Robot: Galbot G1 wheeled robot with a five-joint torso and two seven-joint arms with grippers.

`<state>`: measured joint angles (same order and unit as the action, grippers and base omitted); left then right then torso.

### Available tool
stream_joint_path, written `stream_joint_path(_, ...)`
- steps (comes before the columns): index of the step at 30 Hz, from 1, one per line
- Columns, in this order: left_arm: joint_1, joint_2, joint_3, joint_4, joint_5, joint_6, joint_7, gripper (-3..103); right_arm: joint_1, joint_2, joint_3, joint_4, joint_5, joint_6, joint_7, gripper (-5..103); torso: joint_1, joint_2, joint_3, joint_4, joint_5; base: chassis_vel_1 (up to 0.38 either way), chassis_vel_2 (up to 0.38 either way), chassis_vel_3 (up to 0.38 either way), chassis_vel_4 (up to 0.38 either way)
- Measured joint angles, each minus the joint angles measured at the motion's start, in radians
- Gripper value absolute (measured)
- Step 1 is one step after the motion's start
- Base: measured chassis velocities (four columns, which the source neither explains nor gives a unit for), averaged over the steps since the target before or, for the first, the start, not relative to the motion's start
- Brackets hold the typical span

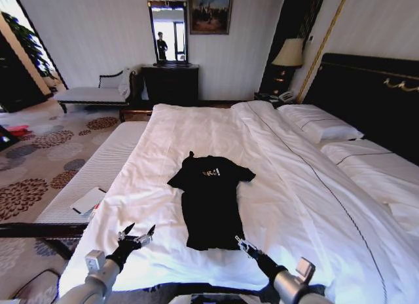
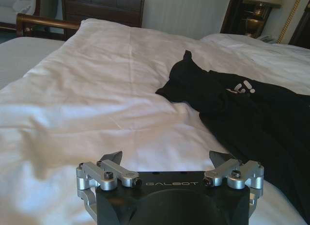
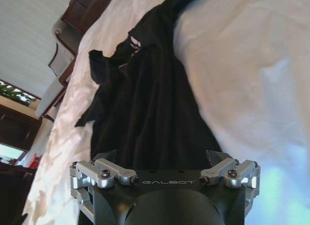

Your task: Fold the clothes on the bed.

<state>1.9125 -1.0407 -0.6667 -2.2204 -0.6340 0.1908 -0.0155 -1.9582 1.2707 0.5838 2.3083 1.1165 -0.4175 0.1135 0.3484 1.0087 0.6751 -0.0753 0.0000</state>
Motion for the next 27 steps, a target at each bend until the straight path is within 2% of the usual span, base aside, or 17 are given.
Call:
stream_joint_path(16,-0.026,0.007,0.046,-0.002,0.009,0.014,-0.021,100,0.022,0.01,-0.007,-0.091,-0.032,0.012,-0.002,100,0.0,0.0,0.0,0.0001,0.0,0.0,0.0,0.0,0.0)
stream_joint_path(20,-0.022,0.006,0.047,-0.002,0.012,0.014,-0.022,100,0.025,0.022,-0.026,-0.096,-0.041,0.014,-0.002,89,0.0,0.0,0.0,0.0,0.0,0.0,0.0,0.0,0.0)
stream_joint_path(22,-0.021,0.005,0.048,-0.002,0.013,0.014,-0.022,100,0.028,0.024,-0.028,-0.097,-0.041,0.014,-0.002,89,0.0,0.0,0.0,0.0001,0.0,0.0,0.0,0.0,0.0)
stream_joint_path(26,-0.015,0.0,0.054,-0.002,0.013,0.014,-0.022,100,0.04,0.028,-0.03,-0.107,-0.042,0.015,-0.001,70,0.0,0.0,0.0,0.0001,0.0,0.0,0.0,0.0,0.0)
stream_joint_path(27,-0.015,0.0,0.054,-0.002,0.013,0.014,-0.022,100,0.04,0.028,-0.03,-0.107,-0.042,0.015,-0.001,70,0.0,0.0,0.0,0.0001,0.0,0.0,0.0,0.0,0.0)
